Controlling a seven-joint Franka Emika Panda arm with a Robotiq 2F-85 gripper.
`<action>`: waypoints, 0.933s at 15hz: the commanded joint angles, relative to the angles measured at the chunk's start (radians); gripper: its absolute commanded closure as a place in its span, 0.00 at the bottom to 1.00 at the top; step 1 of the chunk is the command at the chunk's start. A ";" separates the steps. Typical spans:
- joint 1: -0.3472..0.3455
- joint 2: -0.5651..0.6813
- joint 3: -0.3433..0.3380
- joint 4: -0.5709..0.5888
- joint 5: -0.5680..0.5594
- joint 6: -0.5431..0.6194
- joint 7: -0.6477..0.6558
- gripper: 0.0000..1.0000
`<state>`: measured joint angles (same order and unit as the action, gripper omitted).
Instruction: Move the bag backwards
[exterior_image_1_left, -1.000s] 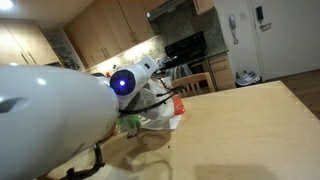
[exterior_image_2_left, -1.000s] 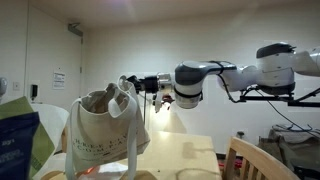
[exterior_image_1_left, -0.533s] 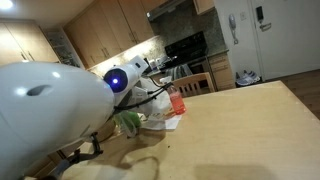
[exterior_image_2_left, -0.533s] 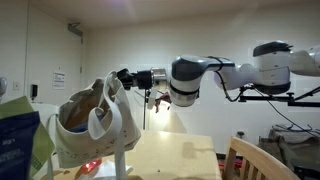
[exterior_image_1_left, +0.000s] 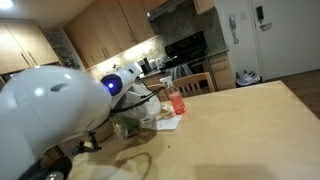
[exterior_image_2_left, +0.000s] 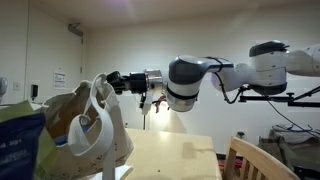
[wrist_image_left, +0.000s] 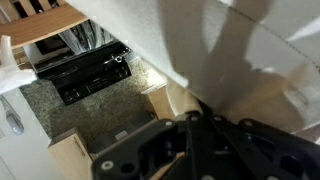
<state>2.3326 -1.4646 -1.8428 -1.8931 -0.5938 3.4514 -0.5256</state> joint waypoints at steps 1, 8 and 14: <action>0.031 0.013 -0.013 -0.002 0.001 0.015 0.000 0.99; 0.087 0.009 -0.064 -0.005 0.005 0.015 0.001 0.99; 0.104 0.037 -0.084 0.010 0.021 0.015 0.007 0.70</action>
<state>2.4104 -1.4658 -1.9111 -1.8956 -0.5946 3.4515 -0.5256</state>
